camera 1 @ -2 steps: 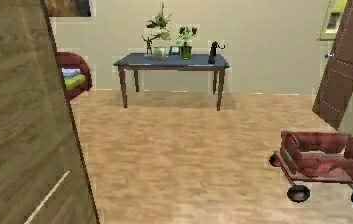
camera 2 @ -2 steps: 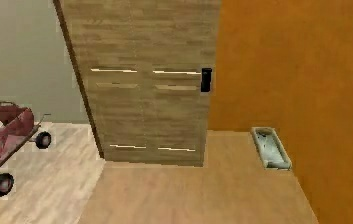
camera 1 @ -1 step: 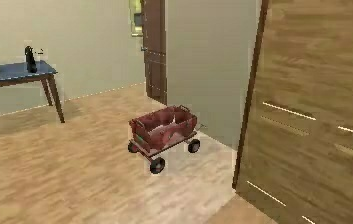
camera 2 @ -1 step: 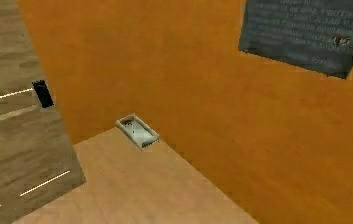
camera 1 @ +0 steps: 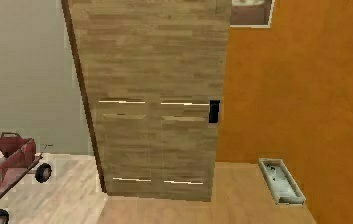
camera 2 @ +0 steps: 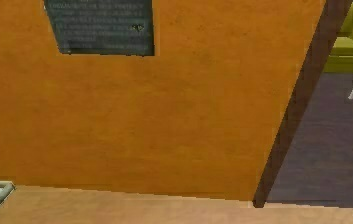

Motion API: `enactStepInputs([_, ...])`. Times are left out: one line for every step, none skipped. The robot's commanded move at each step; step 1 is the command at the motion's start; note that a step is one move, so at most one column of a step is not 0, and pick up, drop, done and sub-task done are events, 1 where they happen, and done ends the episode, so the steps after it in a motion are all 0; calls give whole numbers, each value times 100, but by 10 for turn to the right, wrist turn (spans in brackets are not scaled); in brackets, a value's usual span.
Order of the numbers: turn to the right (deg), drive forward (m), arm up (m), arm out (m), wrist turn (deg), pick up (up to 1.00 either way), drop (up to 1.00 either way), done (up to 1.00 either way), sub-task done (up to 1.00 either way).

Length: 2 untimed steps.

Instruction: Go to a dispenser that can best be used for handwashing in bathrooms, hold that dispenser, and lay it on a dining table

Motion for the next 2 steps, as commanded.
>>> enactStepInputs([150, 0, 0, 0, 0, 0, 0, 0, 0])
enactStepInputs([0, 5, 0, 0, 0, 0, 0, 0, 0])
